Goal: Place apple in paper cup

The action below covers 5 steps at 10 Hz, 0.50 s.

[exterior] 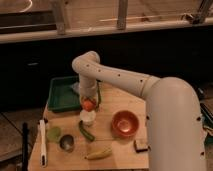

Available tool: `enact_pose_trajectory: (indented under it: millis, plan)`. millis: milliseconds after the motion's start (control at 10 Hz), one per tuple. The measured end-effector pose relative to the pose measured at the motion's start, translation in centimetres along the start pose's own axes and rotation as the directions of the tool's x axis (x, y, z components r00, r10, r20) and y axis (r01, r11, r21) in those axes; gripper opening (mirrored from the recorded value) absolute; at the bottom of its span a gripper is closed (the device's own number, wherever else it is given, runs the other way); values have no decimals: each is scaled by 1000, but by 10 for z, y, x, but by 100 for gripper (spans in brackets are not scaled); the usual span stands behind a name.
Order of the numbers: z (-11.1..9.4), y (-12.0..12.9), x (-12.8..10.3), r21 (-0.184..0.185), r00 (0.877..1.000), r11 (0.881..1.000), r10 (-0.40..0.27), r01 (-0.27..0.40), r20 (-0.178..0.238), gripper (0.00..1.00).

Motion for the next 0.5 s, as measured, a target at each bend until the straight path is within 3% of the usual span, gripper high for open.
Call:
enact_pose_trajectory:
  millis: [500]
  plan:
    - [0, 0, 0, 2, 1000, 1000, 1, -1, 6, 26]
